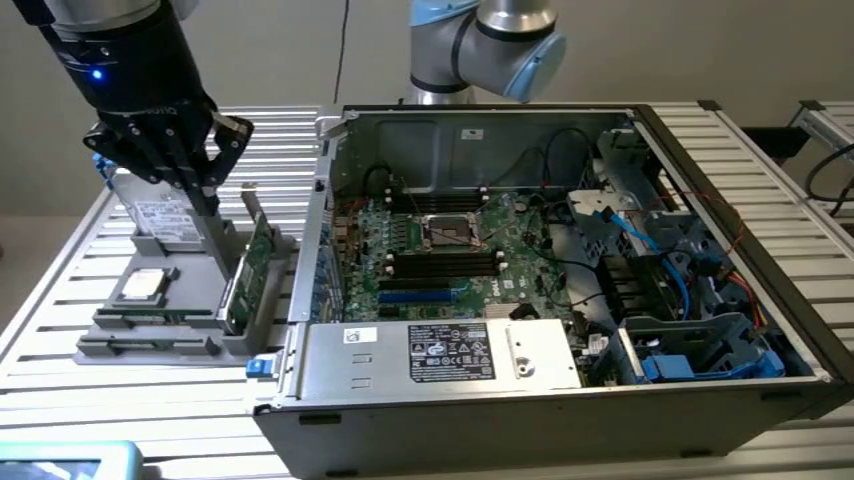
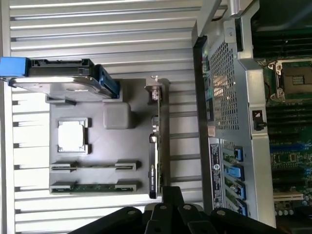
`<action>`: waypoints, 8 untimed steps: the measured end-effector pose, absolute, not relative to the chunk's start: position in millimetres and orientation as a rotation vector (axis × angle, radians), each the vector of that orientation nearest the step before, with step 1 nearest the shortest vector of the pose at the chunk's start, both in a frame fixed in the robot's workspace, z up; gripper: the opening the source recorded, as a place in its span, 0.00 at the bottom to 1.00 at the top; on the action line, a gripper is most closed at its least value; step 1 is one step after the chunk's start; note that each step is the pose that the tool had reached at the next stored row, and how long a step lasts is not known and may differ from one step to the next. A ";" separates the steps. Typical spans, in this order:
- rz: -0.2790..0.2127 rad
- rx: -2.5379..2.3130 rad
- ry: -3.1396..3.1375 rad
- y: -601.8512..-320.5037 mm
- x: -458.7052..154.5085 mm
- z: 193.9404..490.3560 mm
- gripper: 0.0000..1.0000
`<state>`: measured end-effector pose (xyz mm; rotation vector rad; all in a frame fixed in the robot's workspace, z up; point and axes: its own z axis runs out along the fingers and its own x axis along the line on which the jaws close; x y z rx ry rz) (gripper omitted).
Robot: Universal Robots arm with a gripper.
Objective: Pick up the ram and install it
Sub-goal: 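Reach for the ram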
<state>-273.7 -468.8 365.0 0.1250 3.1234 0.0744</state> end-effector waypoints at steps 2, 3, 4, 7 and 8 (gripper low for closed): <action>0.074 0.126 3.132 -469.6 -278.1 362.4 0.11; 0.074 0.126 3.136 -470.2 -280.0 361.4 0.11; 0.074 0.126 3.142 -470.7 -281.6 360.3 0.11; 0.073 0.128 3.157 -473.1 -288.2 357.2 0.11; 0.073 0.128 3.161 -474.2 -290.9 356.2 0.11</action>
